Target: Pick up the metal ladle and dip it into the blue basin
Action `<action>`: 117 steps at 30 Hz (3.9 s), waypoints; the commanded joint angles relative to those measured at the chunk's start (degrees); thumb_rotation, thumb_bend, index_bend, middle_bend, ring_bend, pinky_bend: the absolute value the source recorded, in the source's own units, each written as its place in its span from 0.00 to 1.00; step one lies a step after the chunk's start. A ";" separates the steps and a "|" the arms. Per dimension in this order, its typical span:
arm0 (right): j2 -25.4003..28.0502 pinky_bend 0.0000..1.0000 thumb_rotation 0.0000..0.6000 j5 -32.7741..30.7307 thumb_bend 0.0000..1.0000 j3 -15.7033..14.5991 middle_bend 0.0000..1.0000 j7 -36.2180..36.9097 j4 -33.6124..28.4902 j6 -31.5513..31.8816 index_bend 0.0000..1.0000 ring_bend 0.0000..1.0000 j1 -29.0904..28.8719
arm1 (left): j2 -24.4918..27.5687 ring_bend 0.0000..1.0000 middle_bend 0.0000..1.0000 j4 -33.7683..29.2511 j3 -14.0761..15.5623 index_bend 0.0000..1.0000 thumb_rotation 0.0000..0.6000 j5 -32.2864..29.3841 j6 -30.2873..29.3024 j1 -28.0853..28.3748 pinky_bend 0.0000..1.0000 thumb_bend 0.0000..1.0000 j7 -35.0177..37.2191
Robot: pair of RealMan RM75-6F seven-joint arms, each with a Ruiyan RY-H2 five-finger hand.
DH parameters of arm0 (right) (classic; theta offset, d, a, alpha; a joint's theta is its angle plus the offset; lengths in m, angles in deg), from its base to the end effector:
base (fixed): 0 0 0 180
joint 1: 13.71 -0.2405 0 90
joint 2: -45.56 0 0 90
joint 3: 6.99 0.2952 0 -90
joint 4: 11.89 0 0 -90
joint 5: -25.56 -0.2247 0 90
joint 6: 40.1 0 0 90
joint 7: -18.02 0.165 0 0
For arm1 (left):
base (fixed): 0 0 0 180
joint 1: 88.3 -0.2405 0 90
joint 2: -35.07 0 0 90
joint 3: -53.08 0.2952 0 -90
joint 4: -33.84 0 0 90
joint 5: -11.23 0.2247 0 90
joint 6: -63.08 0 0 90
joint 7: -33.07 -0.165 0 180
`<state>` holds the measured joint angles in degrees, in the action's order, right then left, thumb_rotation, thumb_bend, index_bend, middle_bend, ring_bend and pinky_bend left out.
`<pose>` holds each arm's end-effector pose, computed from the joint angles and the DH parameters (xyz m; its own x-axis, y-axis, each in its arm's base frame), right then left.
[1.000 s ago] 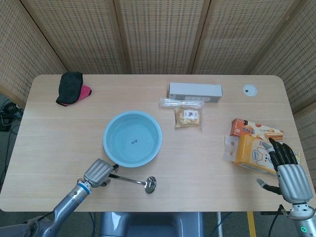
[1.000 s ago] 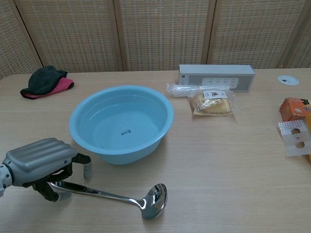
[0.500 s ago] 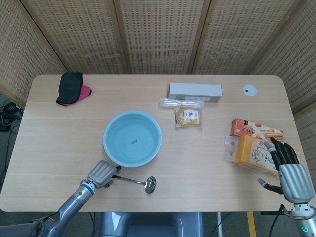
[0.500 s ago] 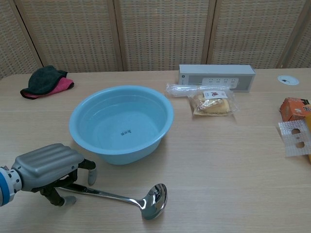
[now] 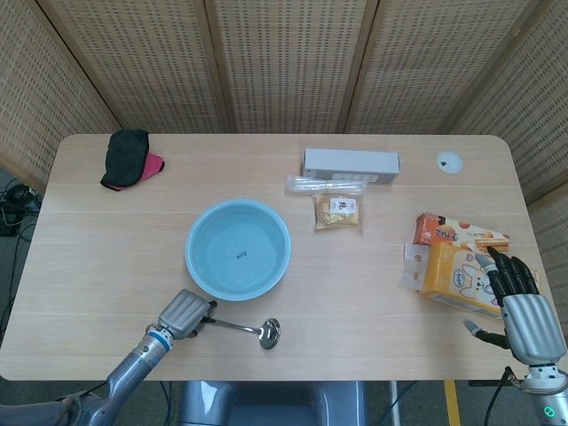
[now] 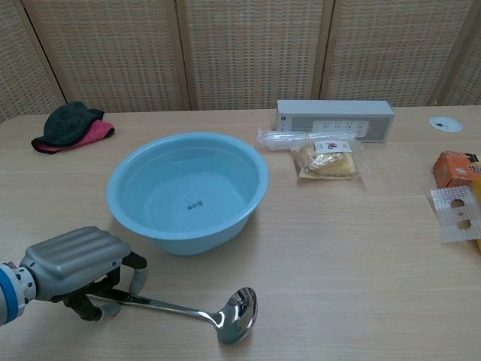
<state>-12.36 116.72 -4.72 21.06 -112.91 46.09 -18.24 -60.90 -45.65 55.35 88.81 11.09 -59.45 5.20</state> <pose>-0.3134 -0.1990 0.1818 0.3122 -0.0044 0.9500 -0.9453 -0.1013 0.3101 -0.2486 0.2675 -0.1180 0.6637 0.3837 0.6421 0.7279 -0.5288 -0.4364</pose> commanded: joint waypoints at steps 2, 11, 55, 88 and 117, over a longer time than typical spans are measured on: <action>0.04 0.00 1.00 0.00 0.00 0.01 0.00 0.08 0.00 0.05 0.00 0.00 0.02 | 0.00 0.89 0.92 -0.14 0.12 0.53 1.00 -0.23 -0.10 0.06 0.98 0.36 -0.03; 0.01 0.00 1.00 -0.09 0.00 0.08 0.00 0.12 0.04 0.01 0.00 0.00 -0.01 | 0.53 0.89 0.92 -0.96 0.34 0.68 1.00 0.05 -1.14 0.18 0.98 0.58 0.44; -0.60 0.00 1.00 -1.61 0.00 1.42 0.00 0.20 1.29 0.51 0.00 0.00 -0.26 | 27.77 0.89 0.92 -29.73 -15.47 0.92 1.00 -30.50 -1.82 15.60 0.98 0.85 -15.89; -0.50 0.00 1.00 -6.55 0.00 3.09 0.00 1.44 2.29 -2.36 0.00 0.00 -1.23 | 10.27 0.89 0.92 -5.26 -9.05 0.92 1.00 -59.78 -0.12 35.92 0.98 0.86 -26.07; -0.51 0.00 1.00 -7.28 0.00 3.40 0.00 2.23 2.74 -3.17 0.00 0.00 -1.61 | 11.37 0.89 0.92 -6.86 -8.10 0.92 1.00 -61.09 -3.25 37.92 0.98 0.85 -27.13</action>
<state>-12.87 109.44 -1.32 23.29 -110.17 42.92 -19.84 -50.36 -51.47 47.49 28.06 8.24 -21.80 -21.64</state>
